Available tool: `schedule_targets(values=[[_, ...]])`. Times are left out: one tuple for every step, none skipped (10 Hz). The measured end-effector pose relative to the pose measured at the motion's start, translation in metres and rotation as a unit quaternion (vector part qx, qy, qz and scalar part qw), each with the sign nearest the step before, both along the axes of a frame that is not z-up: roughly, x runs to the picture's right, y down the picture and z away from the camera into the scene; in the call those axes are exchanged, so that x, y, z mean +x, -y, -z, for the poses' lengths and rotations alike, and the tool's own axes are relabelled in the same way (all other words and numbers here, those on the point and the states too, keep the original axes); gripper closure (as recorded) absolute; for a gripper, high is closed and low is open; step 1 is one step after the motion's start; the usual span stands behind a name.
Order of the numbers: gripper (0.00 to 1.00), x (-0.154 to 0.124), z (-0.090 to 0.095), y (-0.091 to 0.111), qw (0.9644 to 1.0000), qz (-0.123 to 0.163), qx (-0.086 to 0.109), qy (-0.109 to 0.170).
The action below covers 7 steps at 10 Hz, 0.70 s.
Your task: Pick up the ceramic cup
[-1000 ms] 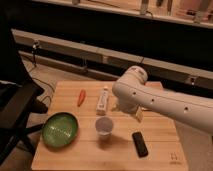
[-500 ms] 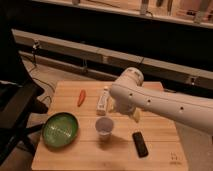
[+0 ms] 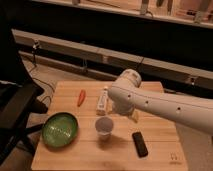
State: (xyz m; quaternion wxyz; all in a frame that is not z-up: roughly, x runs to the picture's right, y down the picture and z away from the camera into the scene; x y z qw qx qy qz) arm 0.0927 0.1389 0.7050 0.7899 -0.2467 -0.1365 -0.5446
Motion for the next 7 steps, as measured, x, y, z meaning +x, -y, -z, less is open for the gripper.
schedule_targets(values=[[0.2,-0.0005,-0.0018,-0.0022,1.0,0.003,0.0,0.002],[0.2,-0.0014,-0.0034,-0.004,1.0,0.006,-0.001,0.004],[0.2,-0.002,-0.0052,-0.0061,0.9999,0.01,-0.001,0.006],[0.2,-0.0024,-0.0063,-0.0076,0.9999,0.012,-0.001,0.007],[0.2,-0.0029,-0.0076,-0.0088,0.9999,0.013,-0.001,0.009],[0.2,-0.0025,-0.009,-0.0104,0.9998,0.015,-0.001,0.009],[0.2,-0.0029,-0.0102,-0.0121,0.9998,0.017,-0.001,0.01]])
